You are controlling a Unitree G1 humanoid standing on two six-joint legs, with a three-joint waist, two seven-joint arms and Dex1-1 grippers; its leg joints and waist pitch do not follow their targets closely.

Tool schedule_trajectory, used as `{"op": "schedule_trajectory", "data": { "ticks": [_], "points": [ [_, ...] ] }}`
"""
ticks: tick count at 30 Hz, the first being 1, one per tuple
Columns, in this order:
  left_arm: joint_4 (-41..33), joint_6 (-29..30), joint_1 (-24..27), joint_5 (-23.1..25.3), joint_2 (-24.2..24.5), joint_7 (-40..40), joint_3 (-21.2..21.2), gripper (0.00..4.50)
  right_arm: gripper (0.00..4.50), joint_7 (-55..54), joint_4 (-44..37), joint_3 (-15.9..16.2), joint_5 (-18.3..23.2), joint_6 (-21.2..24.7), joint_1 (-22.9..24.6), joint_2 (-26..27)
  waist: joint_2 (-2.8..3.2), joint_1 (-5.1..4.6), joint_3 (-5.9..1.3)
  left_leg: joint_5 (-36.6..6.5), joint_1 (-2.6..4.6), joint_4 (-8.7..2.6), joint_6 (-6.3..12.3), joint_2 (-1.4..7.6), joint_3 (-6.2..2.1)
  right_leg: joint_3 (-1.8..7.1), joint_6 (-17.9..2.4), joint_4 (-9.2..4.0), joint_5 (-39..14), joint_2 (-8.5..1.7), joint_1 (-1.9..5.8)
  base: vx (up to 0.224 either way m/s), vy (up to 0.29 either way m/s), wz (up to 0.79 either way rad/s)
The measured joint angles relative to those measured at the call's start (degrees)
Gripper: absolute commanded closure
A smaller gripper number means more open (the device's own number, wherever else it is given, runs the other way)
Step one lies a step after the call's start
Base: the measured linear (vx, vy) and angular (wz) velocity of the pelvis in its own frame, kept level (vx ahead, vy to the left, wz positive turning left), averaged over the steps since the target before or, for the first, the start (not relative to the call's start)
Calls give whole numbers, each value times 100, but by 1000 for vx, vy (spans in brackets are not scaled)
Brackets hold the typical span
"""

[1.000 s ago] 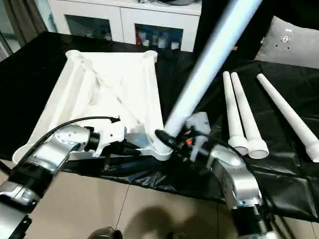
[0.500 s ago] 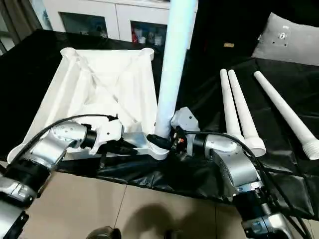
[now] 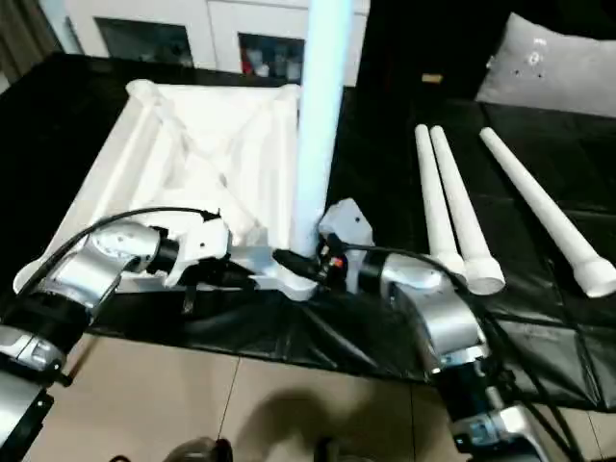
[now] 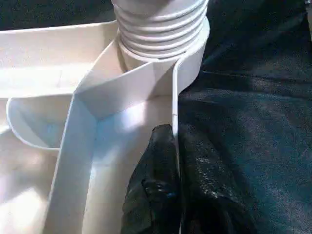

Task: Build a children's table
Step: Rotate leg to tighten

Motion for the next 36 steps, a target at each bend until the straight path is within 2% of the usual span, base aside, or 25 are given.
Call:
{"op": "schedule_trajectory", "data": {
  "ticks": [3,5,8,12,18,36],
  "points": [
    [-493,523,317,-21,-72,386,228,450,259,-536,12,-44,-119,110,-27,264,4,-84,0,0,0,-11,0,-3,-1,-1,2,-15,-2,0,-10,0,0,0],
    [-993,1044,598,-21,-255,929,384,450,259,-1118,192,-181,-206,213,-183,546,7,-134,2,0,-6,-16,0,-10,-4,-1,3,-33,-4,-2,-23,0,0,0],
    [-1590,1711,857,13,-636,1686,458,450,259,-1791,576,-364,-316,270,-460,780,6,-205,8,0,-27,-23,0,-13,-17,-29,9,-97,-9,-5,-35,0,0,0],
    [-2083,2280,1035,87,-882,2140,467,450,259,-2109,801,-458,-325,275,-689,863,6,-248,13,0,-34,-28,0,-19,-17,-28,10,-113,-9,-9,-36,0,0,0],
    [-2461,2535,1135,238,-953,2355,434,450,259,-2116,804,-520,-326,275,-726,917,-1,-249,11,0,-67,-60,0,-19,-15,-27,5,-110,-6,-6,-75,0,0,0],
    [-2759,2746,1068,502,-668,2429,189,450,259,-2101,805,-509,-371,240,-723,979,6,-249,8,-10,-40,-90,-18,-17,-14,-28,-19,-75,10,-1,-76,0,0,0]
  ]
}}
